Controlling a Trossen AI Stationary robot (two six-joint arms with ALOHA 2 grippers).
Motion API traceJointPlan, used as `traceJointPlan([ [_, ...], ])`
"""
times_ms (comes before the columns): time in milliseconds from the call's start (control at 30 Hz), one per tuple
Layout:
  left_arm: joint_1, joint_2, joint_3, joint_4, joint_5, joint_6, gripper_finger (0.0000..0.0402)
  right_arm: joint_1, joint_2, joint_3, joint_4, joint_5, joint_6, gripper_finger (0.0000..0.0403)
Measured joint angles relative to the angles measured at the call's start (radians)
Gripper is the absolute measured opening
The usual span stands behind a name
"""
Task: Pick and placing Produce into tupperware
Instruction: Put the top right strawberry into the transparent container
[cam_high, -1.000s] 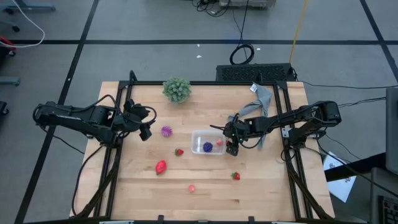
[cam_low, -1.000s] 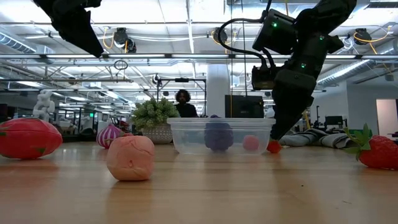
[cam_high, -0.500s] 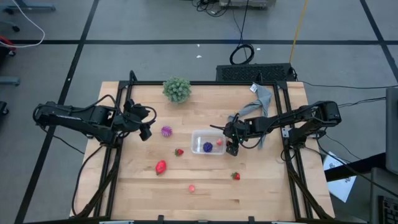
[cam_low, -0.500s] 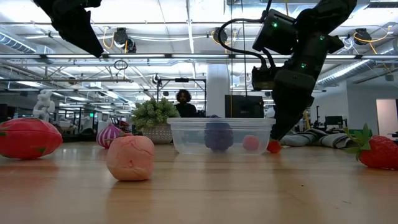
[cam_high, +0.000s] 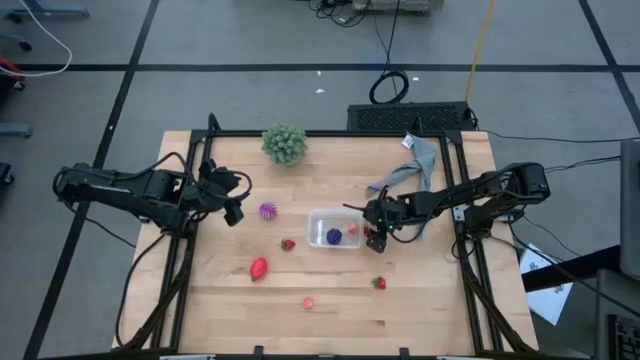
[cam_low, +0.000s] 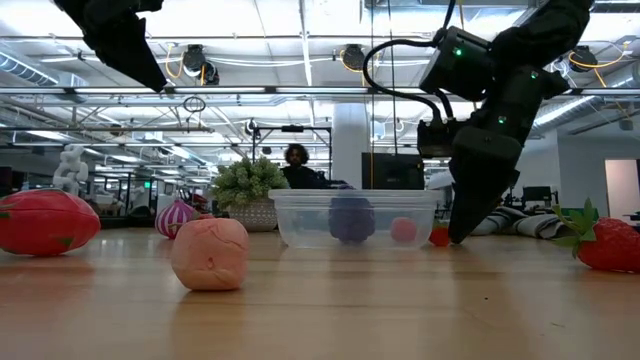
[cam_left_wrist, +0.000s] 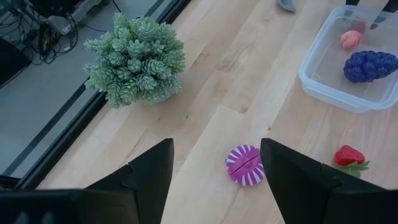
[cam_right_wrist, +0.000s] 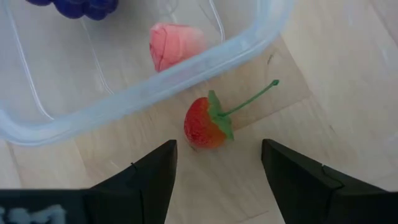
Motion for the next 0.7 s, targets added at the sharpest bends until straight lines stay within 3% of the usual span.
traceJointPlan([
  [700,0.000,0.000,0.000,0.000,-0.001,-0.003,0.0244,-0.036,0.004,-0.001,0.066,-0.001,-0.043,0.0228],
])
